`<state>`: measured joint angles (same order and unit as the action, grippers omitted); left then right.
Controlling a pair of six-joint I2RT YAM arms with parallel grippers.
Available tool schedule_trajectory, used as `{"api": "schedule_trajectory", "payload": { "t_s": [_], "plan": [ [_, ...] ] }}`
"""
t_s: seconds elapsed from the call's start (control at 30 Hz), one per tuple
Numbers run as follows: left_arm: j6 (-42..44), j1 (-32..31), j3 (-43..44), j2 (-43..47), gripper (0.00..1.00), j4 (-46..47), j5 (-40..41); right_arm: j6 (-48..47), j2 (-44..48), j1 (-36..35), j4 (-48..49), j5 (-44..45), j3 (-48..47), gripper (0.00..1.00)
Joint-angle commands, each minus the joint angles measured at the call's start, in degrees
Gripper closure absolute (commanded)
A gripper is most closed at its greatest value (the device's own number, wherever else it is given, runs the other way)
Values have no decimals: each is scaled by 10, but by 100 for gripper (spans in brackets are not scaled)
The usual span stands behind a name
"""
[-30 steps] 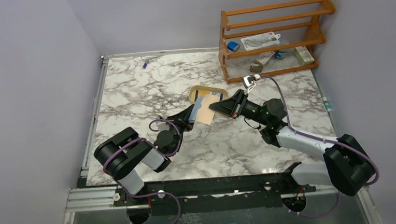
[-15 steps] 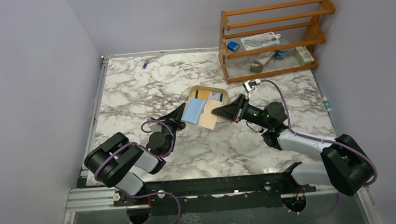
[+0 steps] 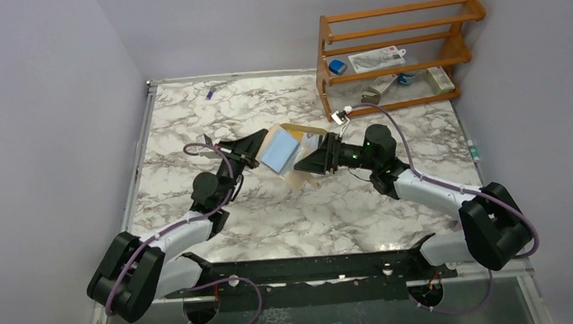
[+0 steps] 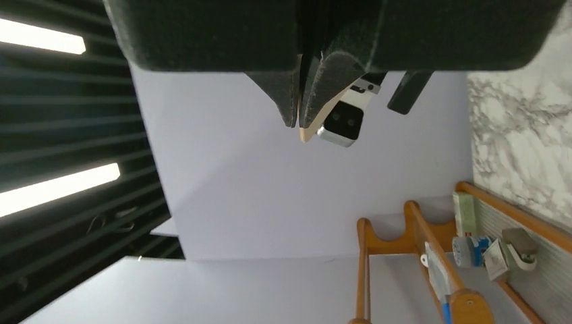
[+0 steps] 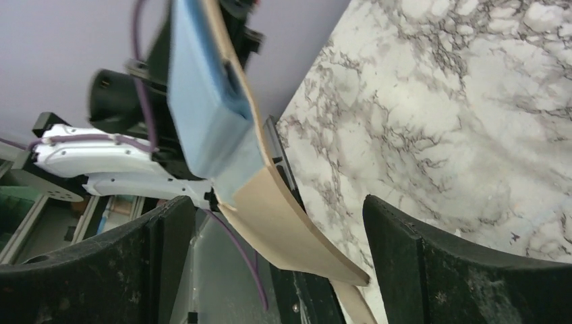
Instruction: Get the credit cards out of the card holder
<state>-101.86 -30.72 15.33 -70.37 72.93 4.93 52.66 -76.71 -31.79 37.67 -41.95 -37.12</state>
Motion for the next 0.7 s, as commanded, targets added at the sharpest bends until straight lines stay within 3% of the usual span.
{"api": "schedule_trajectory", "payload": {
  "t_s": [0.0, 0.13, 0.47, 0.67],
  "plan": [
    [239, 8, 109, 100, 100, -274, -72, -32, -8, 1, -45, -25, 1, 0],
    [367, 8, 175, 152, 100, -414, -38, 14, -29, 1, 39, -37, 33, 0],
    [542, 7, 268, 171, 100, -571, -9, 112, -85, 0, 307, -84, 83, 0],
    [599, 7, 272, 200, 100, -628, 20, 91, -77, 1, 221, -54, 67, 0]
  ]
}}
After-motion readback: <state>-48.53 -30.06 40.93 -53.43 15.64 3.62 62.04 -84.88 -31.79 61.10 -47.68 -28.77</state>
